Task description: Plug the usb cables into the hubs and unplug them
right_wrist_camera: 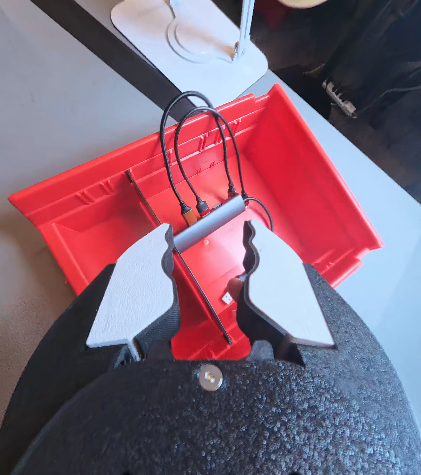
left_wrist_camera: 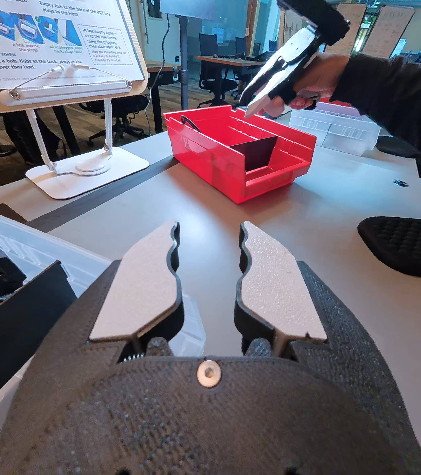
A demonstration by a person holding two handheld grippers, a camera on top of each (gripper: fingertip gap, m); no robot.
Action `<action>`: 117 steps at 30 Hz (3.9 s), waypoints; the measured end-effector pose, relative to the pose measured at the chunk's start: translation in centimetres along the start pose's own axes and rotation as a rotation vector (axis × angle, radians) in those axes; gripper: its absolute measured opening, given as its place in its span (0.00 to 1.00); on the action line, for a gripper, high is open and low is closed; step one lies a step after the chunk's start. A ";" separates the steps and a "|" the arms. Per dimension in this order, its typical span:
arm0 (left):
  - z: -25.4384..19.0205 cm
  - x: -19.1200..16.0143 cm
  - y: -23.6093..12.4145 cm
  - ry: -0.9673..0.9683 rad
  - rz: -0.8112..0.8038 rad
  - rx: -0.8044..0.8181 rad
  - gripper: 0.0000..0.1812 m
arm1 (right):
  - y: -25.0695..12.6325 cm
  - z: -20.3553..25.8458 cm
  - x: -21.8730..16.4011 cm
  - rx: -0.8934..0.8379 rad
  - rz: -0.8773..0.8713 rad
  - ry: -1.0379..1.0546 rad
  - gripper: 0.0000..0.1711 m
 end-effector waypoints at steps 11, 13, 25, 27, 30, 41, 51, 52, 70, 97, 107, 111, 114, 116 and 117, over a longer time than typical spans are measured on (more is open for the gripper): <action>1.2 -0.2 -1.1 -0.024 -0.001 0.084 0.24 | 3.2 8.2 1.3 -0.010 -0.397 0.052 0.31; 1.8 0.1 -1.7 -0.035 -0.016 0.116 0.24 | 2.5 9.8 0.9 -0.075 -0.490 0.048 0.32; 12.6 1.9 -5.1 -0.110 0.317 0.332 0.25 | -0.6 21.6 -4.6 0.146 -0.573 0.016 0.31; 14.9 1.8 -4.4 -0.076 0.470 0.304 0.24 | -0.3 23.4 -5.8 0.209 -0.541 -0.006 0.31; 18.0 0.8 -3.2 0.174 0.756 0.229 0.24 | 0.3 24.9 -6.8 0.257 -0.527 -0.072 0.29; 22.9 -4.4 3.0 0.685 1.221 0.024 0.31 | 0.3 24.1 -7.3 0.347 -0.556 -0.046 0.25; 20.1 0.1 0.4 0.702 1.446 -0.109 0.16 | 0.1 24.1 -7.3 0.394 -0.581 -0.063 0.23; 19.6 1.3 0.0 0.672 1.473 -0.126 0.16 | 0.1 24.2 -7.2 0.397 -0.585 -0.067 0.23; 8.9 17.1 -2.6 0.298 1.193 -0.398 0.15 | -4.1 26.9 -2.0 0.405 -0.704 -0.131 0.26; -7.0 12.7 -0.3 0.443 0.863 -0.959 0.14 | -11.4 17.3 2.4 0.381 -0.697 -0.286 0.01; -7.5 13.6 1.1 0.075 -0.042 -0.933 0.14 | -1.3 25.2 -2.2 0.603 -0.474 -0.217 0.01; -5.3 11.7 2.8 -0.103 -0.130 -0.735 0.14 | -2.4 27.0 -2.1 0.770 -0.570 -0.175 0.01; -3.8 10.3 3.7 -0.272 -0.187 -0.661 0.14 | -3.7 26.9 -2.2 0.828 -0.662 -0.135 0.03; -3.3 9.3 4.1 -0.362 -0.199 -0.625 0.14 | -3.6 26.4 -2.3 0.808 -0.662 -0.105 0.04; -3.2 8.9 4.4 -0.391 -0.206 -0.612 0.14 | -3.4 26.3 -2.5 0.804 -0.659 -0.091 0.04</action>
Point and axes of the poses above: each gripper's, where its closed fingertips meet, y out along the fingers, x out of its top, z = x × y across the jaws, the point moved 8 cm from there along -y, back along the fingers, and after that the axes turned 4 degrees about y, right-handed, at the moved point
